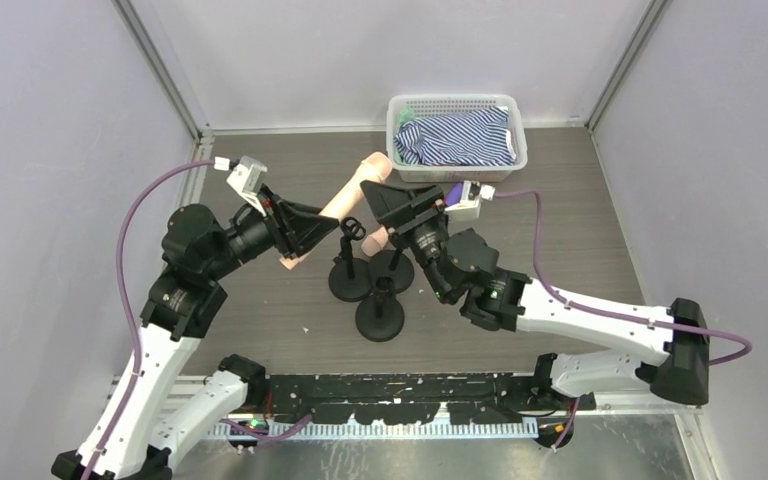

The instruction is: Attach the microphones to the stand

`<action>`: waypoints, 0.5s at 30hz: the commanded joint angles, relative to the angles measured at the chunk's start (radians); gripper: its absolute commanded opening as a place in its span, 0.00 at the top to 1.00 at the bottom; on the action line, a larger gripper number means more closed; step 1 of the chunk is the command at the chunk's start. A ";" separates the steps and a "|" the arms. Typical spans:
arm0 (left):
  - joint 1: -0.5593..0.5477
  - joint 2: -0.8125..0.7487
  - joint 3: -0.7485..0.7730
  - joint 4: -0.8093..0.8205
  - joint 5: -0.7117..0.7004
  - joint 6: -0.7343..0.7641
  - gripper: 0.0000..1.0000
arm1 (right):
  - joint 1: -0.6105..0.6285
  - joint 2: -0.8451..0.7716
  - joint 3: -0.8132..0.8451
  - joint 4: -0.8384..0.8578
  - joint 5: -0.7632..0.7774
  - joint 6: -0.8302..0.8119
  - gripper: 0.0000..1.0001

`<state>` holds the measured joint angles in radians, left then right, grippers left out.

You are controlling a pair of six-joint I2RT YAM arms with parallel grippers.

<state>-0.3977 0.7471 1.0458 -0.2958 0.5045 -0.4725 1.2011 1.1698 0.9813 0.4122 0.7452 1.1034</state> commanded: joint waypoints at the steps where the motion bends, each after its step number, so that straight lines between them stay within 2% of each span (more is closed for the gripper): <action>1: -0.001 -0.025 -0.011 0.096 0.061 -0.019 1.00 | -0.044 0.074 0.089 -0.003 -0.029 0.126 0.22; 9: -0.001 -0.020 -0.017 0.081 0.061 -0.014 1.00 | -0.076 0.171 0.127 0.065 -0.139 0.128 0.26; 15: -0.001 -0.023 -0.024 0.053 0.022 0.000 1.00 | -0.076 0.180 0.113 0.093 -0.167 0.115 0.41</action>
<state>-0.3973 0.7368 1.0237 -0.2882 0.5385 -0.4862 1.1271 1.3487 1.0634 0.4469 0.6033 1.2102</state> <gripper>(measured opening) 0.369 0.637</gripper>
